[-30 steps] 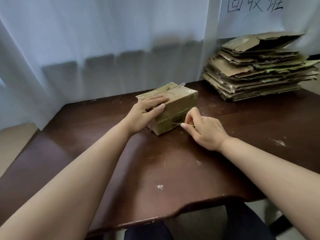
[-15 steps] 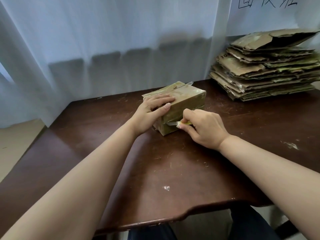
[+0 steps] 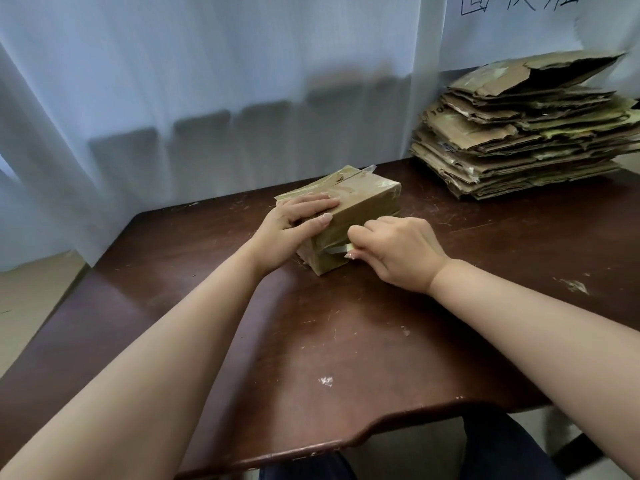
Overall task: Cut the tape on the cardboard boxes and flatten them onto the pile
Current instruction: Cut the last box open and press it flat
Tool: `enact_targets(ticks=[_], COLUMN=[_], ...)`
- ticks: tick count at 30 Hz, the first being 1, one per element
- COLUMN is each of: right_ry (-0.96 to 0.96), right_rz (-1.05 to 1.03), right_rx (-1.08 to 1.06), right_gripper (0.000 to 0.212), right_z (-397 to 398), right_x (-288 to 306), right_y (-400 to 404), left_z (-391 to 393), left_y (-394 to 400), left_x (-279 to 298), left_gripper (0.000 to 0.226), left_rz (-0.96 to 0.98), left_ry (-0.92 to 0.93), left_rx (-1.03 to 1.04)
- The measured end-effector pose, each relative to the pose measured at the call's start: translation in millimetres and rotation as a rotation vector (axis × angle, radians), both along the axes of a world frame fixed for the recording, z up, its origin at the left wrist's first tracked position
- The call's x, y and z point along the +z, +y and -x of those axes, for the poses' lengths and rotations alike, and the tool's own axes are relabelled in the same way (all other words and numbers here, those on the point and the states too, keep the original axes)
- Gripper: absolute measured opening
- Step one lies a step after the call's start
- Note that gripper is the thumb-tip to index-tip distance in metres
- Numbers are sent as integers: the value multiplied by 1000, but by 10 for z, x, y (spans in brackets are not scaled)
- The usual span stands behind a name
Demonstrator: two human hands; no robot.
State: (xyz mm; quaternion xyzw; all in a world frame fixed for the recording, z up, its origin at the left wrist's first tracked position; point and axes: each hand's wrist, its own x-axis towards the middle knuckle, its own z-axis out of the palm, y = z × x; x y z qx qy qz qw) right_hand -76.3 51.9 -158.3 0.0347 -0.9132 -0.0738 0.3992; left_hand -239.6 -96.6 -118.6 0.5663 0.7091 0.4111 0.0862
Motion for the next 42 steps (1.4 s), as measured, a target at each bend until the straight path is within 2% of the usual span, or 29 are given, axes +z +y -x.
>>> enact_targets(ticks=[4,16,20,24,30,34,38,40,42], right_ry=[-5,-14,-78,-149,-165,-119,-138,-145,-132], right_rz=[48,80,92,279,364,659,822,871,916], right_rx=[-99,-128,-169,-353,-526,-796,-551,-427,-393], right_gripper=[20,30,30,22,25,27,18,16,18], right_z=[-51,-153,-172,-348,-365,-646,-425,-315,-285], right_x=[17,18,12,73,62,98,108,44,-20], right_y=[189,425,486,681,702,799,590,466,403], left_z=[3,-14,-32,-35,-43,40,67,-43,-229], left_y=[4,19,6,-1,-9,-109,-108,-9,140], left_x=[-9,42,84,100,130,237,412,468,468], left_gripper=[39,38,40,41,34,34,29,18,34], left_rz=[3,9,34,52,78,139,271,291,274], left_ry=[-26,-53,-66,-78,-67,-56,55,263,456], left_rx=[8,-9,-18,-18,-17,-47,37,135,195])
